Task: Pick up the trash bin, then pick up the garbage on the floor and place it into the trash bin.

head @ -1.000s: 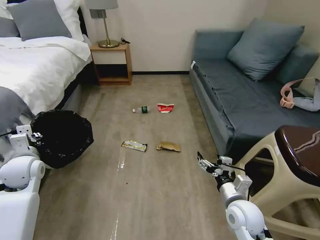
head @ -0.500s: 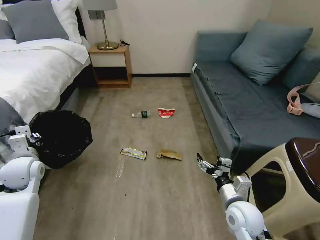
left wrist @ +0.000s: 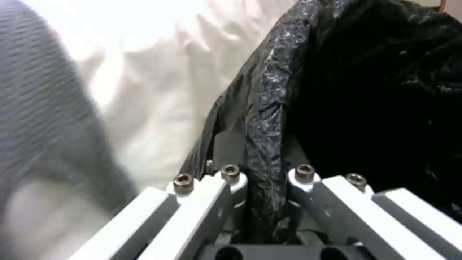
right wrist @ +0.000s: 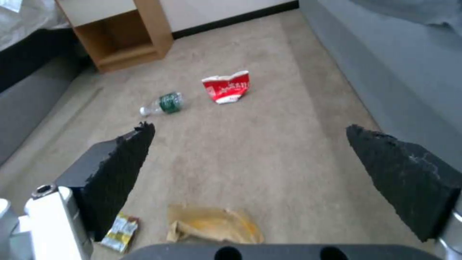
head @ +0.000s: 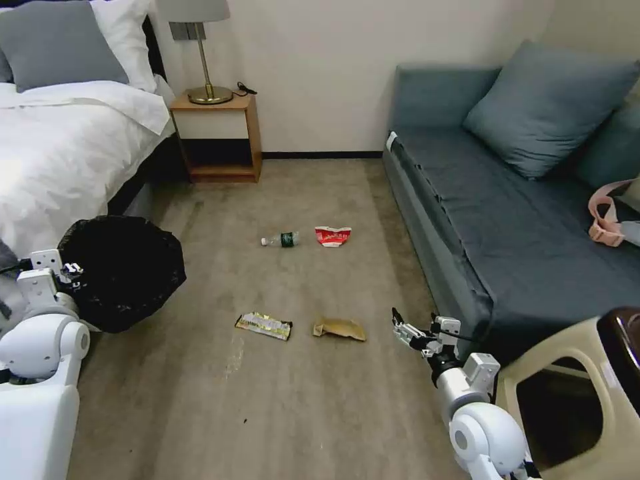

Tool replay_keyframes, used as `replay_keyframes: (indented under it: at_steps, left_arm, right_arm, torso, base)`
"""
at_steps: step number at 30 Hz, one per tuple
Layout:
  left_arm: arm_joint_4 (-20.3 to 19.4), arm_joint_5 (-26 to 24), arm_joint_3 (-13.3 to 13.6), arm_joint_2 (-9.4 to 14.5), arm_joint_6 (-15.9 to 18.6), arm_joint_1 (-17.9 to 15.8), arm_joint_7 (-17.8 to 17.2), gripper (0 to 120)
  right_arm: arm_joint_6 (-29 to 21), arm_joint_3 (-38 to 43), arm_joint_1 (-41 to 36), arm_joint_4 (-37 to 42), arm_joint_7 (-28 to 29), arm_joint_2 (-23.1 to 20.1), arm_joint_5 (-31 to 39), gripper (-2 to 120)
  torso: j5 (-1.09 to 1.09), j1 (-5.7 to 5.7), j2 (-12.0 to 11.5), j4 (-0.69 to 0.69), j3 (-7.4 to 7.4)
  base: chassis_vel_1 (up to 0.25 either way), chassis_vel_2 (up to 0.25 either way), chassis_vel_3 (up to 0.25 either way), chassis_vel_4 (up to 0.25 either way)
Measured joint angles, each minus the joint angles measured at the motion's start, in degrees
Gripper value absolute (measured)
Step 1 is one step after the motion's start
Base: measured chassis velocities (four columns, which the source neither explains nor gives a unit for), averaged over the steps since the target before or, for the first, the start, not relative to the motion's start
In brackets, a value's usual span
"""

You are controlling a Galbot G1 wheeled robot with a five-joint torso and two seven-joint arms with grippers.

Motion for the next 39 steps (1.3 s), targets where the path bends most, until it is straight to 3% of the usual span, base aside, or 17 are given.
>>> replay_keyframes:
  at_steps: [10, 34, 39]
  left_arm:
    - [0.4, -0.5, 0.5, 0.0, -3.1, -0.4, 1.5, 3]
    - [1.2, -0.7, 0.6, -0.3, -3.4, -0.1, 1.8, 3]
    - [0.7, -0.7, 0.7, -0.6, -4.2, 0.5, 2.0, 3]
  right_arm:
    - [0.1, -1.2, 0.4, -1.6, -0.4, 0.0, -1.1, 100]
    - [1.7, -6.4, 1.7, -6.1, -1.3, 0.6, -4.8, 100]
    - [1.8, -10.0, 3.9, -7.6, -1.4, -1.0, -5.1, 100]
  torso:
    - [0.01, 0.0, 0.0, 0.0, 0.0]
    - [0.01, 0.0, 0.0, -0.01, 0.0]
    - [0.0, 0.01, 0.0, -0.01, 0.01]
  base:
    - [-0.153, 0.163, 0.15, -0.162]
    - [-0.157, 0.16, 0.16, -0.161]
    - [-0.142, 0.139, 0.136, -0.14]
